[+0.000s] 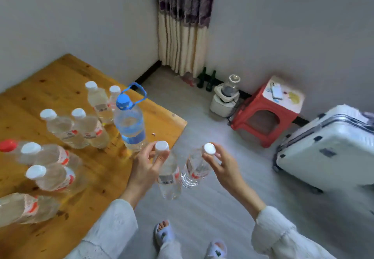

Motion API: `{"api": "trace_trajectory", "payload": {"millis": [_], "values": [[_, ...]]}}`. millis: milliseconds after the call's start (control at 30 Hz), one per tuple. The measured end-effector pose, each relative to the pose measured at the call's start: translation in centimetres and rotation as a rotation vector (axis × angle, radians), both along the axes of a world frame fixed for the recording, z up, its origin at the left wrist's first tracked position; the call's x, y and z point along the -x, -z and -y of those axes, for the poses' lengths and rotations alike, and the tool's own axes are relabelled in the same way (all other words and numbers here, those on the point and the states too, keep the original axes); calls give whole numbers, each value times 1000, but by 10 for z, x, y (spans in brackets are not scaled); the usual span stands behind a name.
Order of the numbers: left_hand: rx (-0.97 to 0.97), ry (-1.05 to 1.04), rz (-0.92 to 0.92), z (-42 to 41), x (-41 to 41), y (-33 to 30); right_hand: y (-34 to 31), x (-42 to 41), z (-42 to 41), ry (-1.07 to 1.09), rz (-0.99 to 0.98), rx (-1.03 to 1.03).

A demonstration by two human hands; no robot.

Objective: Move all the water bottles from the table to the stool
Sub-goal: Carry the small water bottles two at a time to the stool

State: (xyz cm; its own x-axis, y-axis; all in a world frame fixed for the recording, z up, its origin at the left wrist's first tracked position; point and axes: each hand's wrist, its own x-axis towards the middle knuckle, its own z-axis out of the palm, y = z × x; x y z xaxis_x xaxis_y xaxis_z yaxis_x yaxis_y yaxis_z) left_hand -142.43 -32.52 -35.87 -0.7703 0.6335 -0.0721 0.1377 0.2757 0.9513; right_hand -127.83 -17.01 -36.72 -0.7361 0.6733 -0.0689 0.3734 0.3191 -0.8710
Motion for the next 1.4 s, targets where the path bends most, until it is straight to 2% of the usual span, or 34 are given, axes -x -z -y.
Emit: {"api": "trace_trajectory", "payload": {"millis": [167,367,633,933,1200,1400], "values": [[-5,330,-44,-92,-93,-20,-23,-129,-37,334,-52,-18],[-61,626,-21,-184,-255,-39,-51,-321,-63,672,-124,-42],[-143,1031,61,-269,-490,-56,-79,-561,-69,1080,-94,-149],[-180,1424,127,-362,-732,-69,-89,-767,-78,1550,-68,-261],[-132,1668,181,-460,-934,-63,-88,-931,-132,1783,-59,-222],[-106,1806,97,-520,-1075,-71,-94,-1042,-168,1921,-47,-236]]}}
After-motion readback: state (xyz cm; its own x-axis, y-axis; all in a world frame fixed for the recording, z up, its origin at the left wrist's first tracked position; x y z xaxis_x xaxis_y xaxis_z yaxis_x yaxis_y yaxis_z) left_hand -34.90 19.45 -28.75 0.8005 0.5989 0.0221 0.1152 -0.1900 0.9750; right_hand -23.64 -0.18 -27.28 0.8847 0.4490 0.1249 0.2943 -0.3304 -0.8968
